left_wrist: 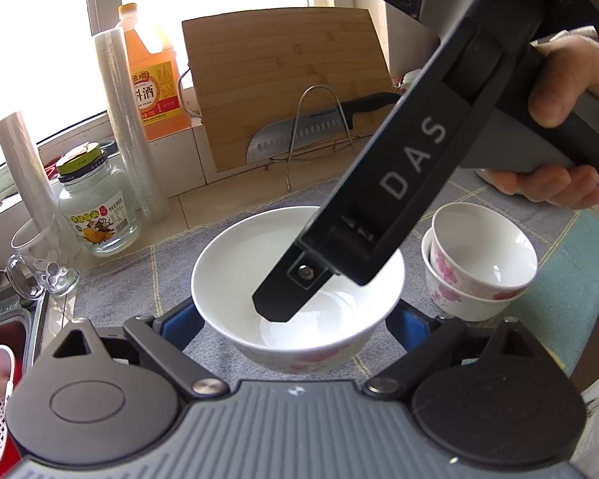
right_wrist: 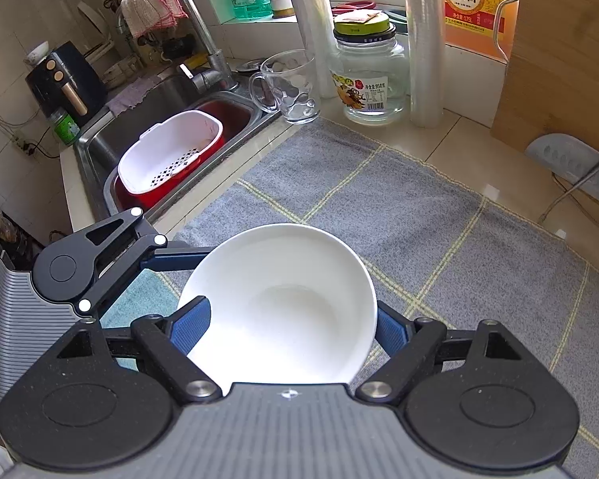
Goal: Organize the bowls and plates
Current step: 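Carry the white bowl with the right gripper over the nested bowls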
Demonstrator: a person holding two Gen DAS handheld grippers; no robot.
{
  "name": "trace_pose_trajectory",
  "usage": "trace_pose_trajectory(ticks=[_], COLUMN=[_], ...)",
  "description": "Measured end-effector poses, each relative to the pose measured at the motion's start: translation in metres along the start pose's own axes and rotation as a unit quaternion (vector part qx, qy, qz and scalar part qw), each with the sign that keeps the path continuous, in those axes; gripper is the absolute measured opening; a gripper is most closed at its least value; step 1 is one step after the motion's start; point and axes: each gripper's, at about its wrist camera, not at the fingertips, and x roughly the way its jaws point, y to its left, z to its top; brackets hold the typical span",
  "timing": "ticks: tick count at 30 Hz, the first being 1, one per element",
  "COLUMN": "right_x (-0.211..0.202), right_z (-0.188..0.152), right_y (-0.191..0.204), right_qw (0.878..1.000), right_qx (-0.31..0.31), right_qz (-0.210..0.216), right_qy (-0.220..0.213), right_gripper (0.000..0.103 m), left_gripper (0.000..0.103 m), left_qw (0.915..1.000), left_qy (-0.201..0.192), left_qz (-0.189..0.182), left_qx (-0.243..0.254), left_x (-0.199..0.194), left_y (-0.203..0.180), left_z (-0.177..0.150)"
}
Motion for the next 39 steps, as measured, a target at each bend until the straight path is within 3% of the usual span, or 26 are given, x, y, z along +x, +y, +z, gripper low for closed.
trace_pose_trajectory(ticks=[12, 25, 39], right_x=[-0.048, -0.097, -0.093], right_z=[-0.044, -0.086, -0.103], right_y=[-0.022, -0.055, -0.078], right_qw=[0.999, 0.994, 0.989], right_qx=[0.03, 0.08, 0.122], right_qz=[-0.012, -0.064, -0.083], right_qy=[-0.012, -0.036, -0.028], right_gripper=[0.09, 0.09, 0.09], left_gripper=[0.096, 0.096, 0.096], left_qw=[0.9992, 0.9938, 0.9902], left_qy=[-0.003, -0.029, -0.014], left_qz=[-0.032, -0.09, -0.126], left_qx=[0.025, 0.059, 0.058], left_x=[-0.004, 0.014, 0.042], left_y=[-0.055, -0.101, -0.109], left_z=[0.017, 0.04, 0.038])
